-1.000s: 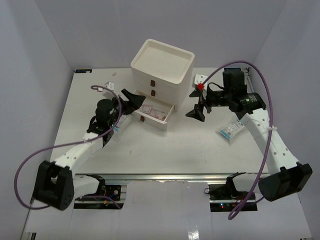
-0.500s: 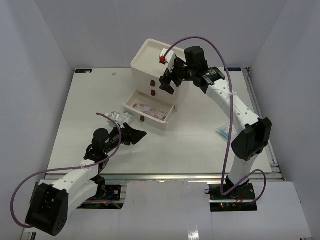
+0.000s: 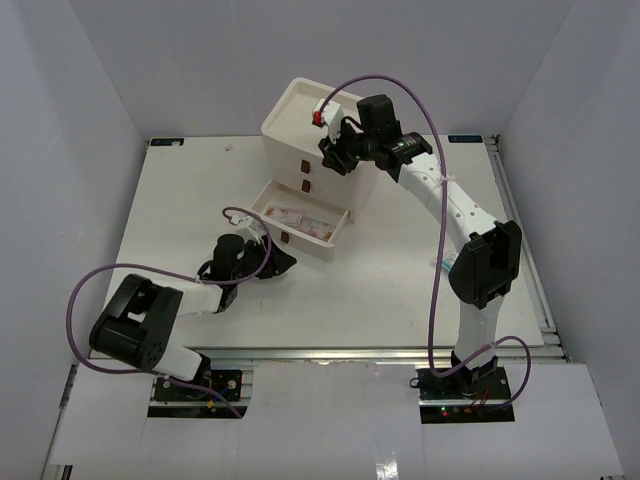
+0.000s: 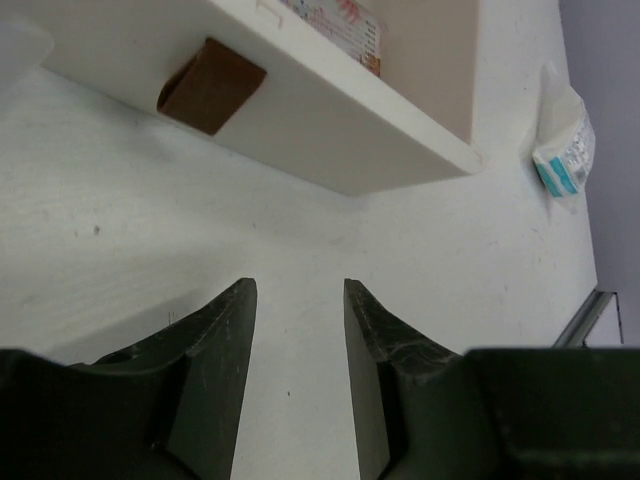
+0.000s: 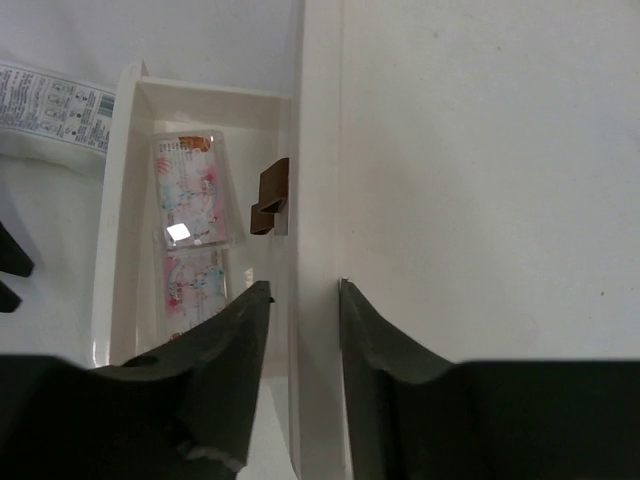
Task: Organize the makeup
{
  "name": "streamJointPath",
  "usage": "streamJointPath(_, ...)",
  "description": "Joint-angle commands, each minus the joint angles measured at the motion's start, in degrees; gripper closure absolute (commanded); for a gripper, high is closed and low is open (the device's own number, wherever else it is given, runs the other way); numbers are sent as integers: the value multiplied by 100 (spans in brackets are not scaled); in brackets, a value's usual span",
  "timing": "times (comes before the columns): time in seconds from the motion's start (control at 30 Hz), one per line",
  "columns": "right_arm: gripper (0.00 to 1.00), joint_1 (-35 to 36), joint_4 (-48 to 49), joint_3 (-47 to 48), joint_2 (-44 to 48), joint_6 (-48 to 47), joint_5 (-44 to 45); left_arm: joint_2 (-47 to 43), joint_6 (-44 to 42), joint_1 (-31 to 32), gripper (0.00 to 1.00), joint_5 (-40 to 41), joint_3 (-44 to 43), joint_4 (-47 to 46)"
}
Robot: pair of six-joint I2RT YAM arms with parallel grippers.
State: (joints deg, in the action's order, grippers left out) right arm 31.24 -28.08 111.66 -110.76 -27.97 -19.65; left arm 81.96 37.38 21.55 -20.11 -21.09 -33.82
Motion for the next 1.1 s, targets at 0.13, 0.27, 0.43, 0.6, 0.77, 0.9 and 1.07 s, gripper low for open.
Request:
streamJointPath(0.13, 78, 15, 91, 230, 47, -59, -183, 1168, -664, 250, 50, 861, -1264, -31)
streamJointPath(0.27, 82, 21, 59, 174, 47, -42, -222, 1754, -848, 303, 49, 1296, -1920, 119)
streamJointPath(0.43, 83, 13, -48, 154, -3, -42, -349, 2089, -950, 323, 48, 1584, -2319, 62)
streamJointPath(0.6, 84, 22, -127, 181, -112, -23, -479, 2318, -961, 358, 48, 1651, -2596, -180)
streamJointPath(0.77, 84, 22, -170, 206, -206, 34, -587, 2655, -973, 367, 47, 1778, -3110, -158)
streamJointPath(0.9, 84, 19, -172, 225, -238, 80, -628, 2959, -852, 367, 47, 1855, -3560, -123)
streamJointPath(1.07, 84, 13, -182, 217, -217, 128, -626, 3221, -692, 367, 47, 1915, -3932, -138)
